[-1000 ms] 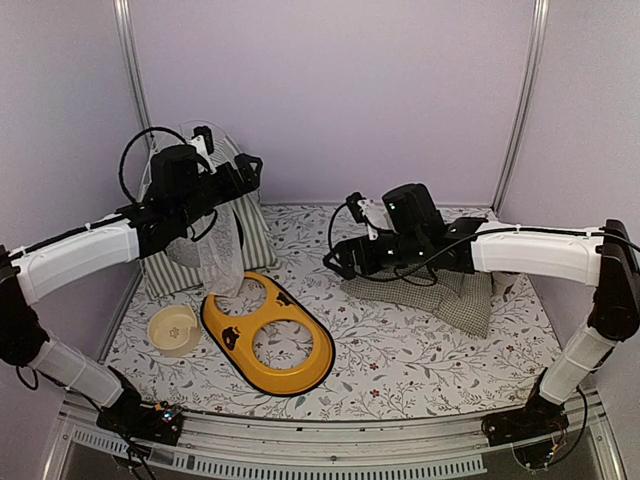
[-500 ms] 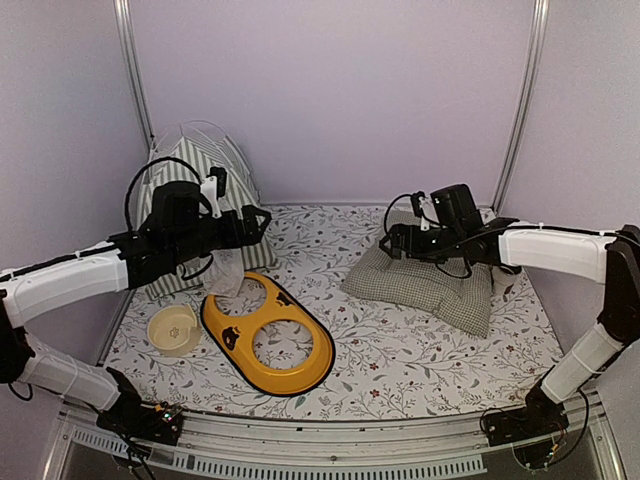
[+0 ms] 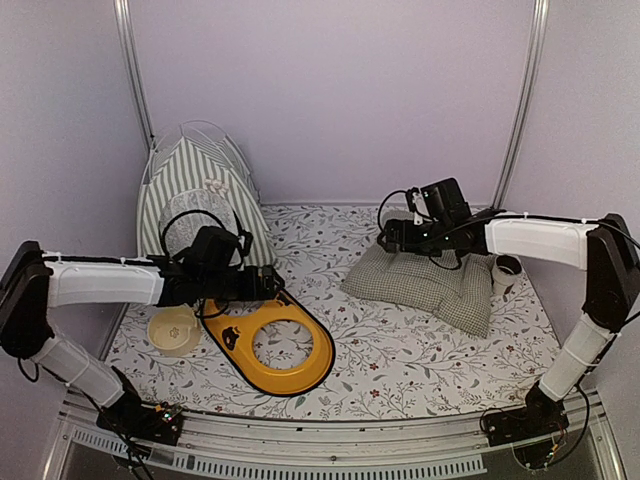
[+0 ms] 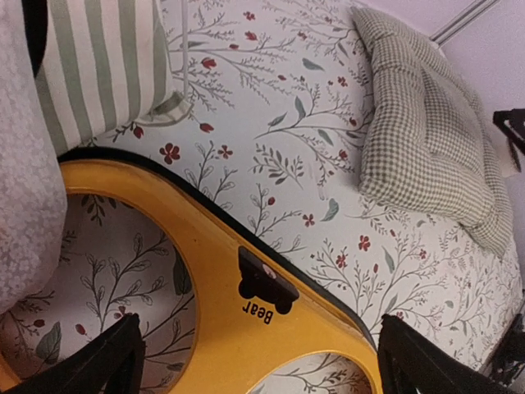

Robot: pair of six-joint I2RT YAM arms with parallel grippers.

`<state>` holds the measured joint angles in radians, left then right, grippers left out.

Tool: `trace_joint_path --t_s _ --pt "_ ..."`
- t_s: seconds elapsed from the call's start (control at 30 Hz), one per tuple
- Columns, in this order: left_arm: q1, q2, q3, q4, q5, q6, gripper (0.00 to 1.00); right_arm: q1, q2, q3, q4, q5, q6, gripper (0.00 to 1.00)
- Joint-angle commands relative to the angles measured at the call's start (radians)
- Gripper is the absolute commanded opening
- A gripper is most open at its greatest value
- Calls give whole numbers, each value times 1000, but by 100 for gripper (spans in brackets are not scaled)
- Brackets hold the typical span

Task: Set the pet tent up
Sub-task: Move the pet food container to the center of the board.

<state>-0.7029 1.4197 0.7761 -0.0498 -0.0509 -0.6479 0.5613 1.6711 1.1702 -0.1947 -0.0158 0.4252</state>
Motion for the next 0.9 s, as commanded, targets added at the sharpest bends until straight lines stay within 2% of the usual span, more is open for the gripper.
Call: trace_joint_path --t_s 0.0,0.13,0.3,0.57,0.73,0.87 --pt "-9 116 49 -29 73 8 100 -31 1 32 -6 21 -33 99" --pt "-9 217 112 -79 123 25 99 -59 -12 29 -7 4 -42 99" --pt "-54 286 143 -46 199 -40 99 -73 -30 13 -6 -6 -71 99" --pt "-236 472 411 -39 240 -100 99 -107 -25 14 -2 -40 -97 99" --pt "-309 573 559 -35 280 -93 99 -134 -4 20 -5 -64 -101 99" --pt "-322 511 559 -35 263 -66 99 -138 25 32 -17 -68 -102 99"
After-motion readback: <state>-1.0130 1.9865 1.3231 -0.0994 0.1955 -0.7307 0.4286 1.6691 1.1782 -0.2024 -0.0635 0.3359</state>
